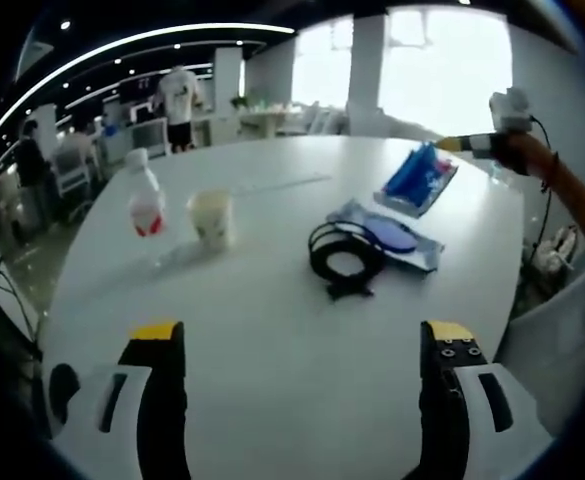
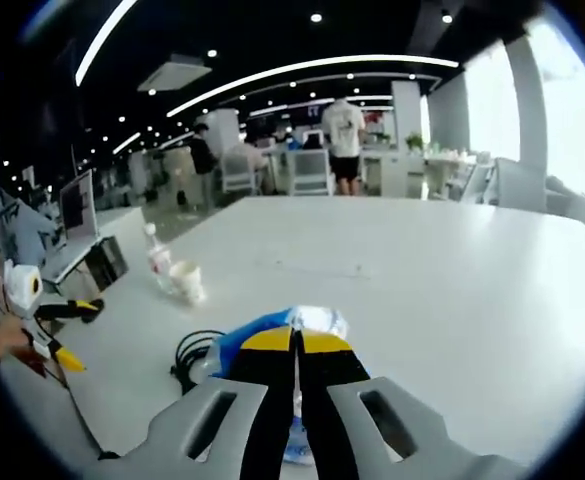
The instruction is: Arrange the tabletop items into an orderly group along one side of the table until the central work area is clear of visible clutter.
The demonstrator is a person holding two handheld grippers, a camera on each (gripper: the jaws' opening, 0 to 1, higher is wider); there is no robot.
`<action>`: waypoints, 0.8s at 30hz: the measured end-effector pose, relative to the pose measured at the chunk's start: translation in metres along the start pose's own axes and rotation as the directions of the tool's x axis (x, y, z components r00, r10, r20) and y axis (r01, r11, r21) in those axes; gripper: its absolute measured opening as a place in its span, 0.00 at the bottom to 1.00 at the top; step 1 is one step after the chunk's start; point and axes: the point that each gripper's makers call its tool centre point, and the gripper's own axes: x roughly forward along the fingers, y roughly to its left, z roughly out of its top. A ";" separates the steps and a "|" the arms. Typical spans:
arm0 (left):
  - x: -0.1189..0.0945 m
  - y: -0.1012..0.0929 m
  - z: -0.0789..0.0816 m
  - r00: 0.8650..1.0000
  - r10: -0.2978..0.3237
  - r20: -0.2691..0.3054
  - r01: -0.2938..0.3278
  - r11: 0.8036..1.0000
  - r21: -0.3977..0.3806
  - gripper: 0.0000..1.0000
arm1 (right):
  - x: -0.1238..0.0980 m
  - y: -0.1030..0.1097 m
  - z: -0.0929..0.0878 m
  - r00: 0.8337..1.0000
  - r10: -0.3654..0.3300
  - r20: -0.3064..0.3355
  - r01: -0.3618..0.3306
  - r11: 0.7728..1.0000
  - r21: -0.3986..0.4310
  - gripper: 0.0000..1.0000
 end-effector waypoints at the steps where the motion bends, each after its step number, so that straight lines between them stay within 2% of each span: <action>1: 0.000 0.000 0.000 1.000 -0.001 0.000 0.001 1.000 0.000 0.94 | 0.000 -0.001 0.000 1.000 -0.002 0.001 0.002 1.000 -0.001 0.01; 13: 0.006 0.000 -0.004 1.000 -0.012 -0.014 0.012 1.000 0.014 0.93 | 0.021 -0.038 0.008 0.998 -0.058 0.002 0.058 0.997 -0.050 0.01; 19: 0.009 0.006 -0.008 1.000 -0.005 -0.028 0.005 1.000 0.008 0.92 | 0.033 -0.051 0.004 0.998 -0.062 -0.029 0.060 0.997 -0.049 0.01; 24: 0.009 0.007 -0.010 1.000 -0.003 -0.031 0.003 1.000 0.012 0.92 | 0.040 -0.062 0.007 0.997 -0.069 -0.027 0.069 0.997 -0.028 0.01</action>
